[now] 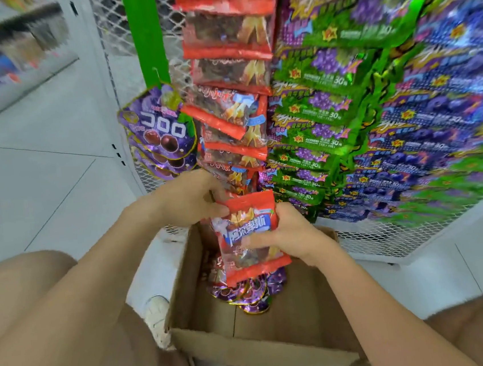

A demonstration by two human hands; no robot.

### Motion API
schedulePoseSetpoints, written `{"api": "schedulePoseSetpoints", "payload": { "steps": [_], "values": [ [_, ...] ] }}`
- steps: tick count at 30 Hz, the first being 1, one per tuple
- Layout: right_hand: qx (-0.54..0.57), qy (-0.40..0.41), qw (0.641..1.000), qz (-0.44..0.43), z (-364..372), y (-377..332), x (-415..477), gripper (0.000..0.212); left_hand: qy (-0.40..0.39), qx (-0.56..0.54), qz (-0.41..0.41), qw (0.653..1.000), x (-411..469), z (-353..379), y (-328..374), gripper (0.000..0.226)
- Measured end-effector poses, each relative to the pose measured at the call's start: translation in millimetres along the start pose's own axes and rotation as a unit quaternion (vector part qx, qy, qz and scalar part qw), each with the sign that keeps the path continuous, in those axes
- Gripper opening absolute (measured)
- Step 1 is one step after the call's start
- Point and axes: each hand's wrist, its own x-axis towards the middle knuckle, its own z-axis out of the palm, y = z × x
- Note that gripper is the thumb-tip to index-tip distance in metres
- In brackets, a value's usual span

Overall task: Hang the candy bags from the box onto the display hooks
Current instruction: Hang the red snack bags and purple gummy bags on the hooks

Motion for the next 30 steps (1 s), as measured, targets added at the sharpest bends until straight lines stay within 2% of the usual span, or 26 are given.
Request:
{"api": "schedulePoseSetpoints", "payload": {
  "steps": [2, 3, 5, 9, 13, 17, 21, 24, 28, 30],
  "values": [
    [0.011, 0.028, 0.999, -0.019, -1.0, -15.8, -9.4, 0.028, 0.050, -0.134, 0.017, 0.990, -19.6, -15.4, 10.3, 0.019],
    [0.017, 0.049, 0.998, -0.028, -1.1, -24.7, -14.5, 0.033, 0.071, -0.201, 0.026, 0.977, -28.4, -20.9, 16.0, 0.019],
    [0.037, 0.093, 0.994, -0.049, -4.3, -43.4, -23.5, 0.047, 0.121, -0.264, 0.044, 0.956, -39.1, -25.8, 23.5, 0.018],
    [0.036, 0.124, 0.981, -0.145, -12.4, -89.5, -43.7, 0.018, 0.225, -0.313, 0.063, 0.921, -51.1, -36.1, 37.9, 0.017],
    [-0.025, 0.184, 0.955, -0.229, -22.4, -146.4, -54.8, 0.018, 0.323, -0.271, 0.130, 0.898, -56.6, -58.1, 56.7, 0.018],
    [-0.158, 0.271, 0.896, -0.315, -40.6, -208.5, -54.1, 0.009, 0.401, -0.234, 0.168, 0.869, -58.6, -105.8, 87.5, 0.018],
    [-0.207, 0.347, 0.840, -0.361, -66.5, -268.9, -49.7, 0.002, 0.431, -0.227, 0.179, 0.855, -51.3, -162.2, 127.3, 0.022],
    [-0.231, 0.396, 0.798, -0.391, -81.3, -309.9, -50.2, 0.004, 0.484, -0.245, 0.172, 0.822, -36.0, -206.9, 159.7, 0.022],
    [-0.309, 0.460, 0.729, -0.403, -92.7, -355.0, -45.4, 0.014, 0.477, -0.291, 0.121, 0.821, -10.8, -257.4, 193.1, 0.044],
    [-0.340, 0.470, 0.706, -0.406, -97.6, -372.1, -39.9, 0.016, 0.478, -0.318, 0.111, 0.811, -3.7, -268.7, 201.2, 0.029]
  ]
}}
